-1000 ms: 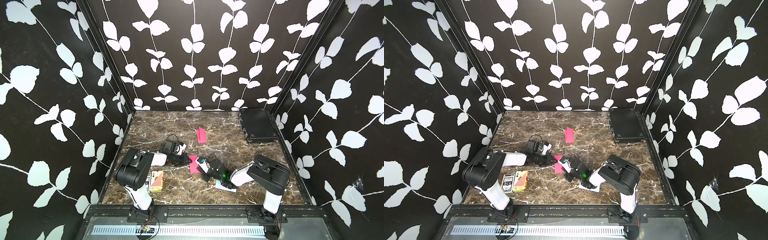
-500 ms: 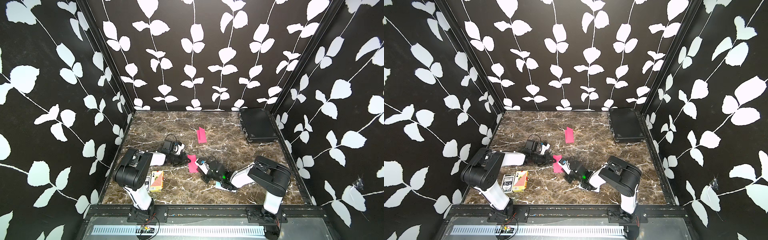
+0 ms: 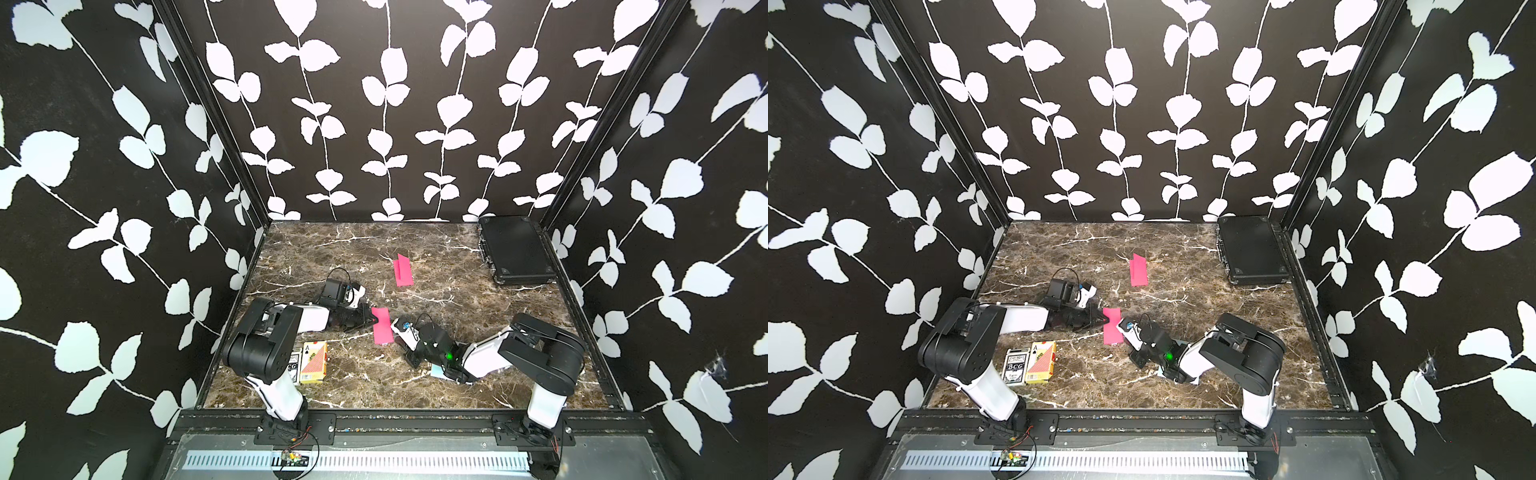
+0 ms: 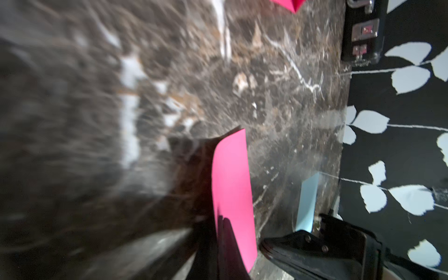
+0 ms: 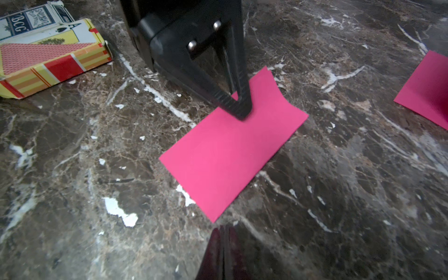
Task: Fold the square paper along the opposite sides
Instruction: Smooth out the paper at the center of the board.
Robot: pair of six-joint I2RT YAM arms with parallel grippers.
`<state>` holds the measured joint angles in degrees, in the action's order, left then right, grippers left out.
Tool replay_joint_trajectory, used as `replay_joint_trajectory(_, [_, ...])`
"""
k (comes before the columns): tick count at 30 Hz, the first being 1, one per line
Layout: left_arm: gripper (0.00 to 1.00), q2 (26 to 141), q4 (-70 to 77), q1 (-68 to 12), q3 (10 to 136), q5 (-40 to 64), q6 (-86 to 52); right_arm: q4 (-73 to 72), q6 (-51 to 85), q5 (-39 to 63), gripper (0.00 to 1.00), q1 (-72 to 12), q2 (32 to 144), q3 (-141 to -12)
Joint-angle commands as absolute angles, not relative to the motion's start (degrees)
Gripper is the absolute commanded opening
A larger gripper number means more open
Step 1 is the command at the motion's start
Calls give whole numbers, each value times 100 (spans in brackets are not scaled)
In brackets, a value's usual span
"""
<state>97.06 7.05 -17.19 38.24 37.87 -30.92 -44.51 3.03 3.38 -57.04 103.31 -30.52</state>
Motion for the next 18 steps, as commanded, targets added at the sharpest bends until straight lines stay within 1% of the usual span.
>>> replay_joint_trajectory(1, [0, 9606, 914, -1669, 3643, 3679, -3304, -3309, 370, 350, 7, -5761, 10141, -2671])
replay_joint_trajectory(3, [0, 9557, 1111, -1818, 3522, 3831, -3468, -3210, 478, 457, 7, -5689, 9563, -2661])
replay_joint_trajectory(6, [0, 9404, 940, -2130, 3512, 3798, -3483, -3363, 753, 799, 7, -5326, 8846, -2733])
replay_joint_trajectory(8, [0, 9315, 936, -2245, 3464, 3806, -3552, -3613, 880, 979, 7, -5111, 8676, -2832])
replay_joint_trajectory(11, [0, 9248, 1096, -2325, 3364, 3814, -3709, -3812, 897, 1108, 7, -4935, 8775, -3111])
replay_joint_trajectory(14, [0, 9378, 1266, -2450, 3355, 3876, -3842, -4075, 832, 1326, 7, -4870, 9205, -3485])
replay_joint_trajectory(18, [0, 9587, 1345, -2609, 3446, 3929, -3913, -4374, 761, 1335, 5, -4825, 9879, -3836])
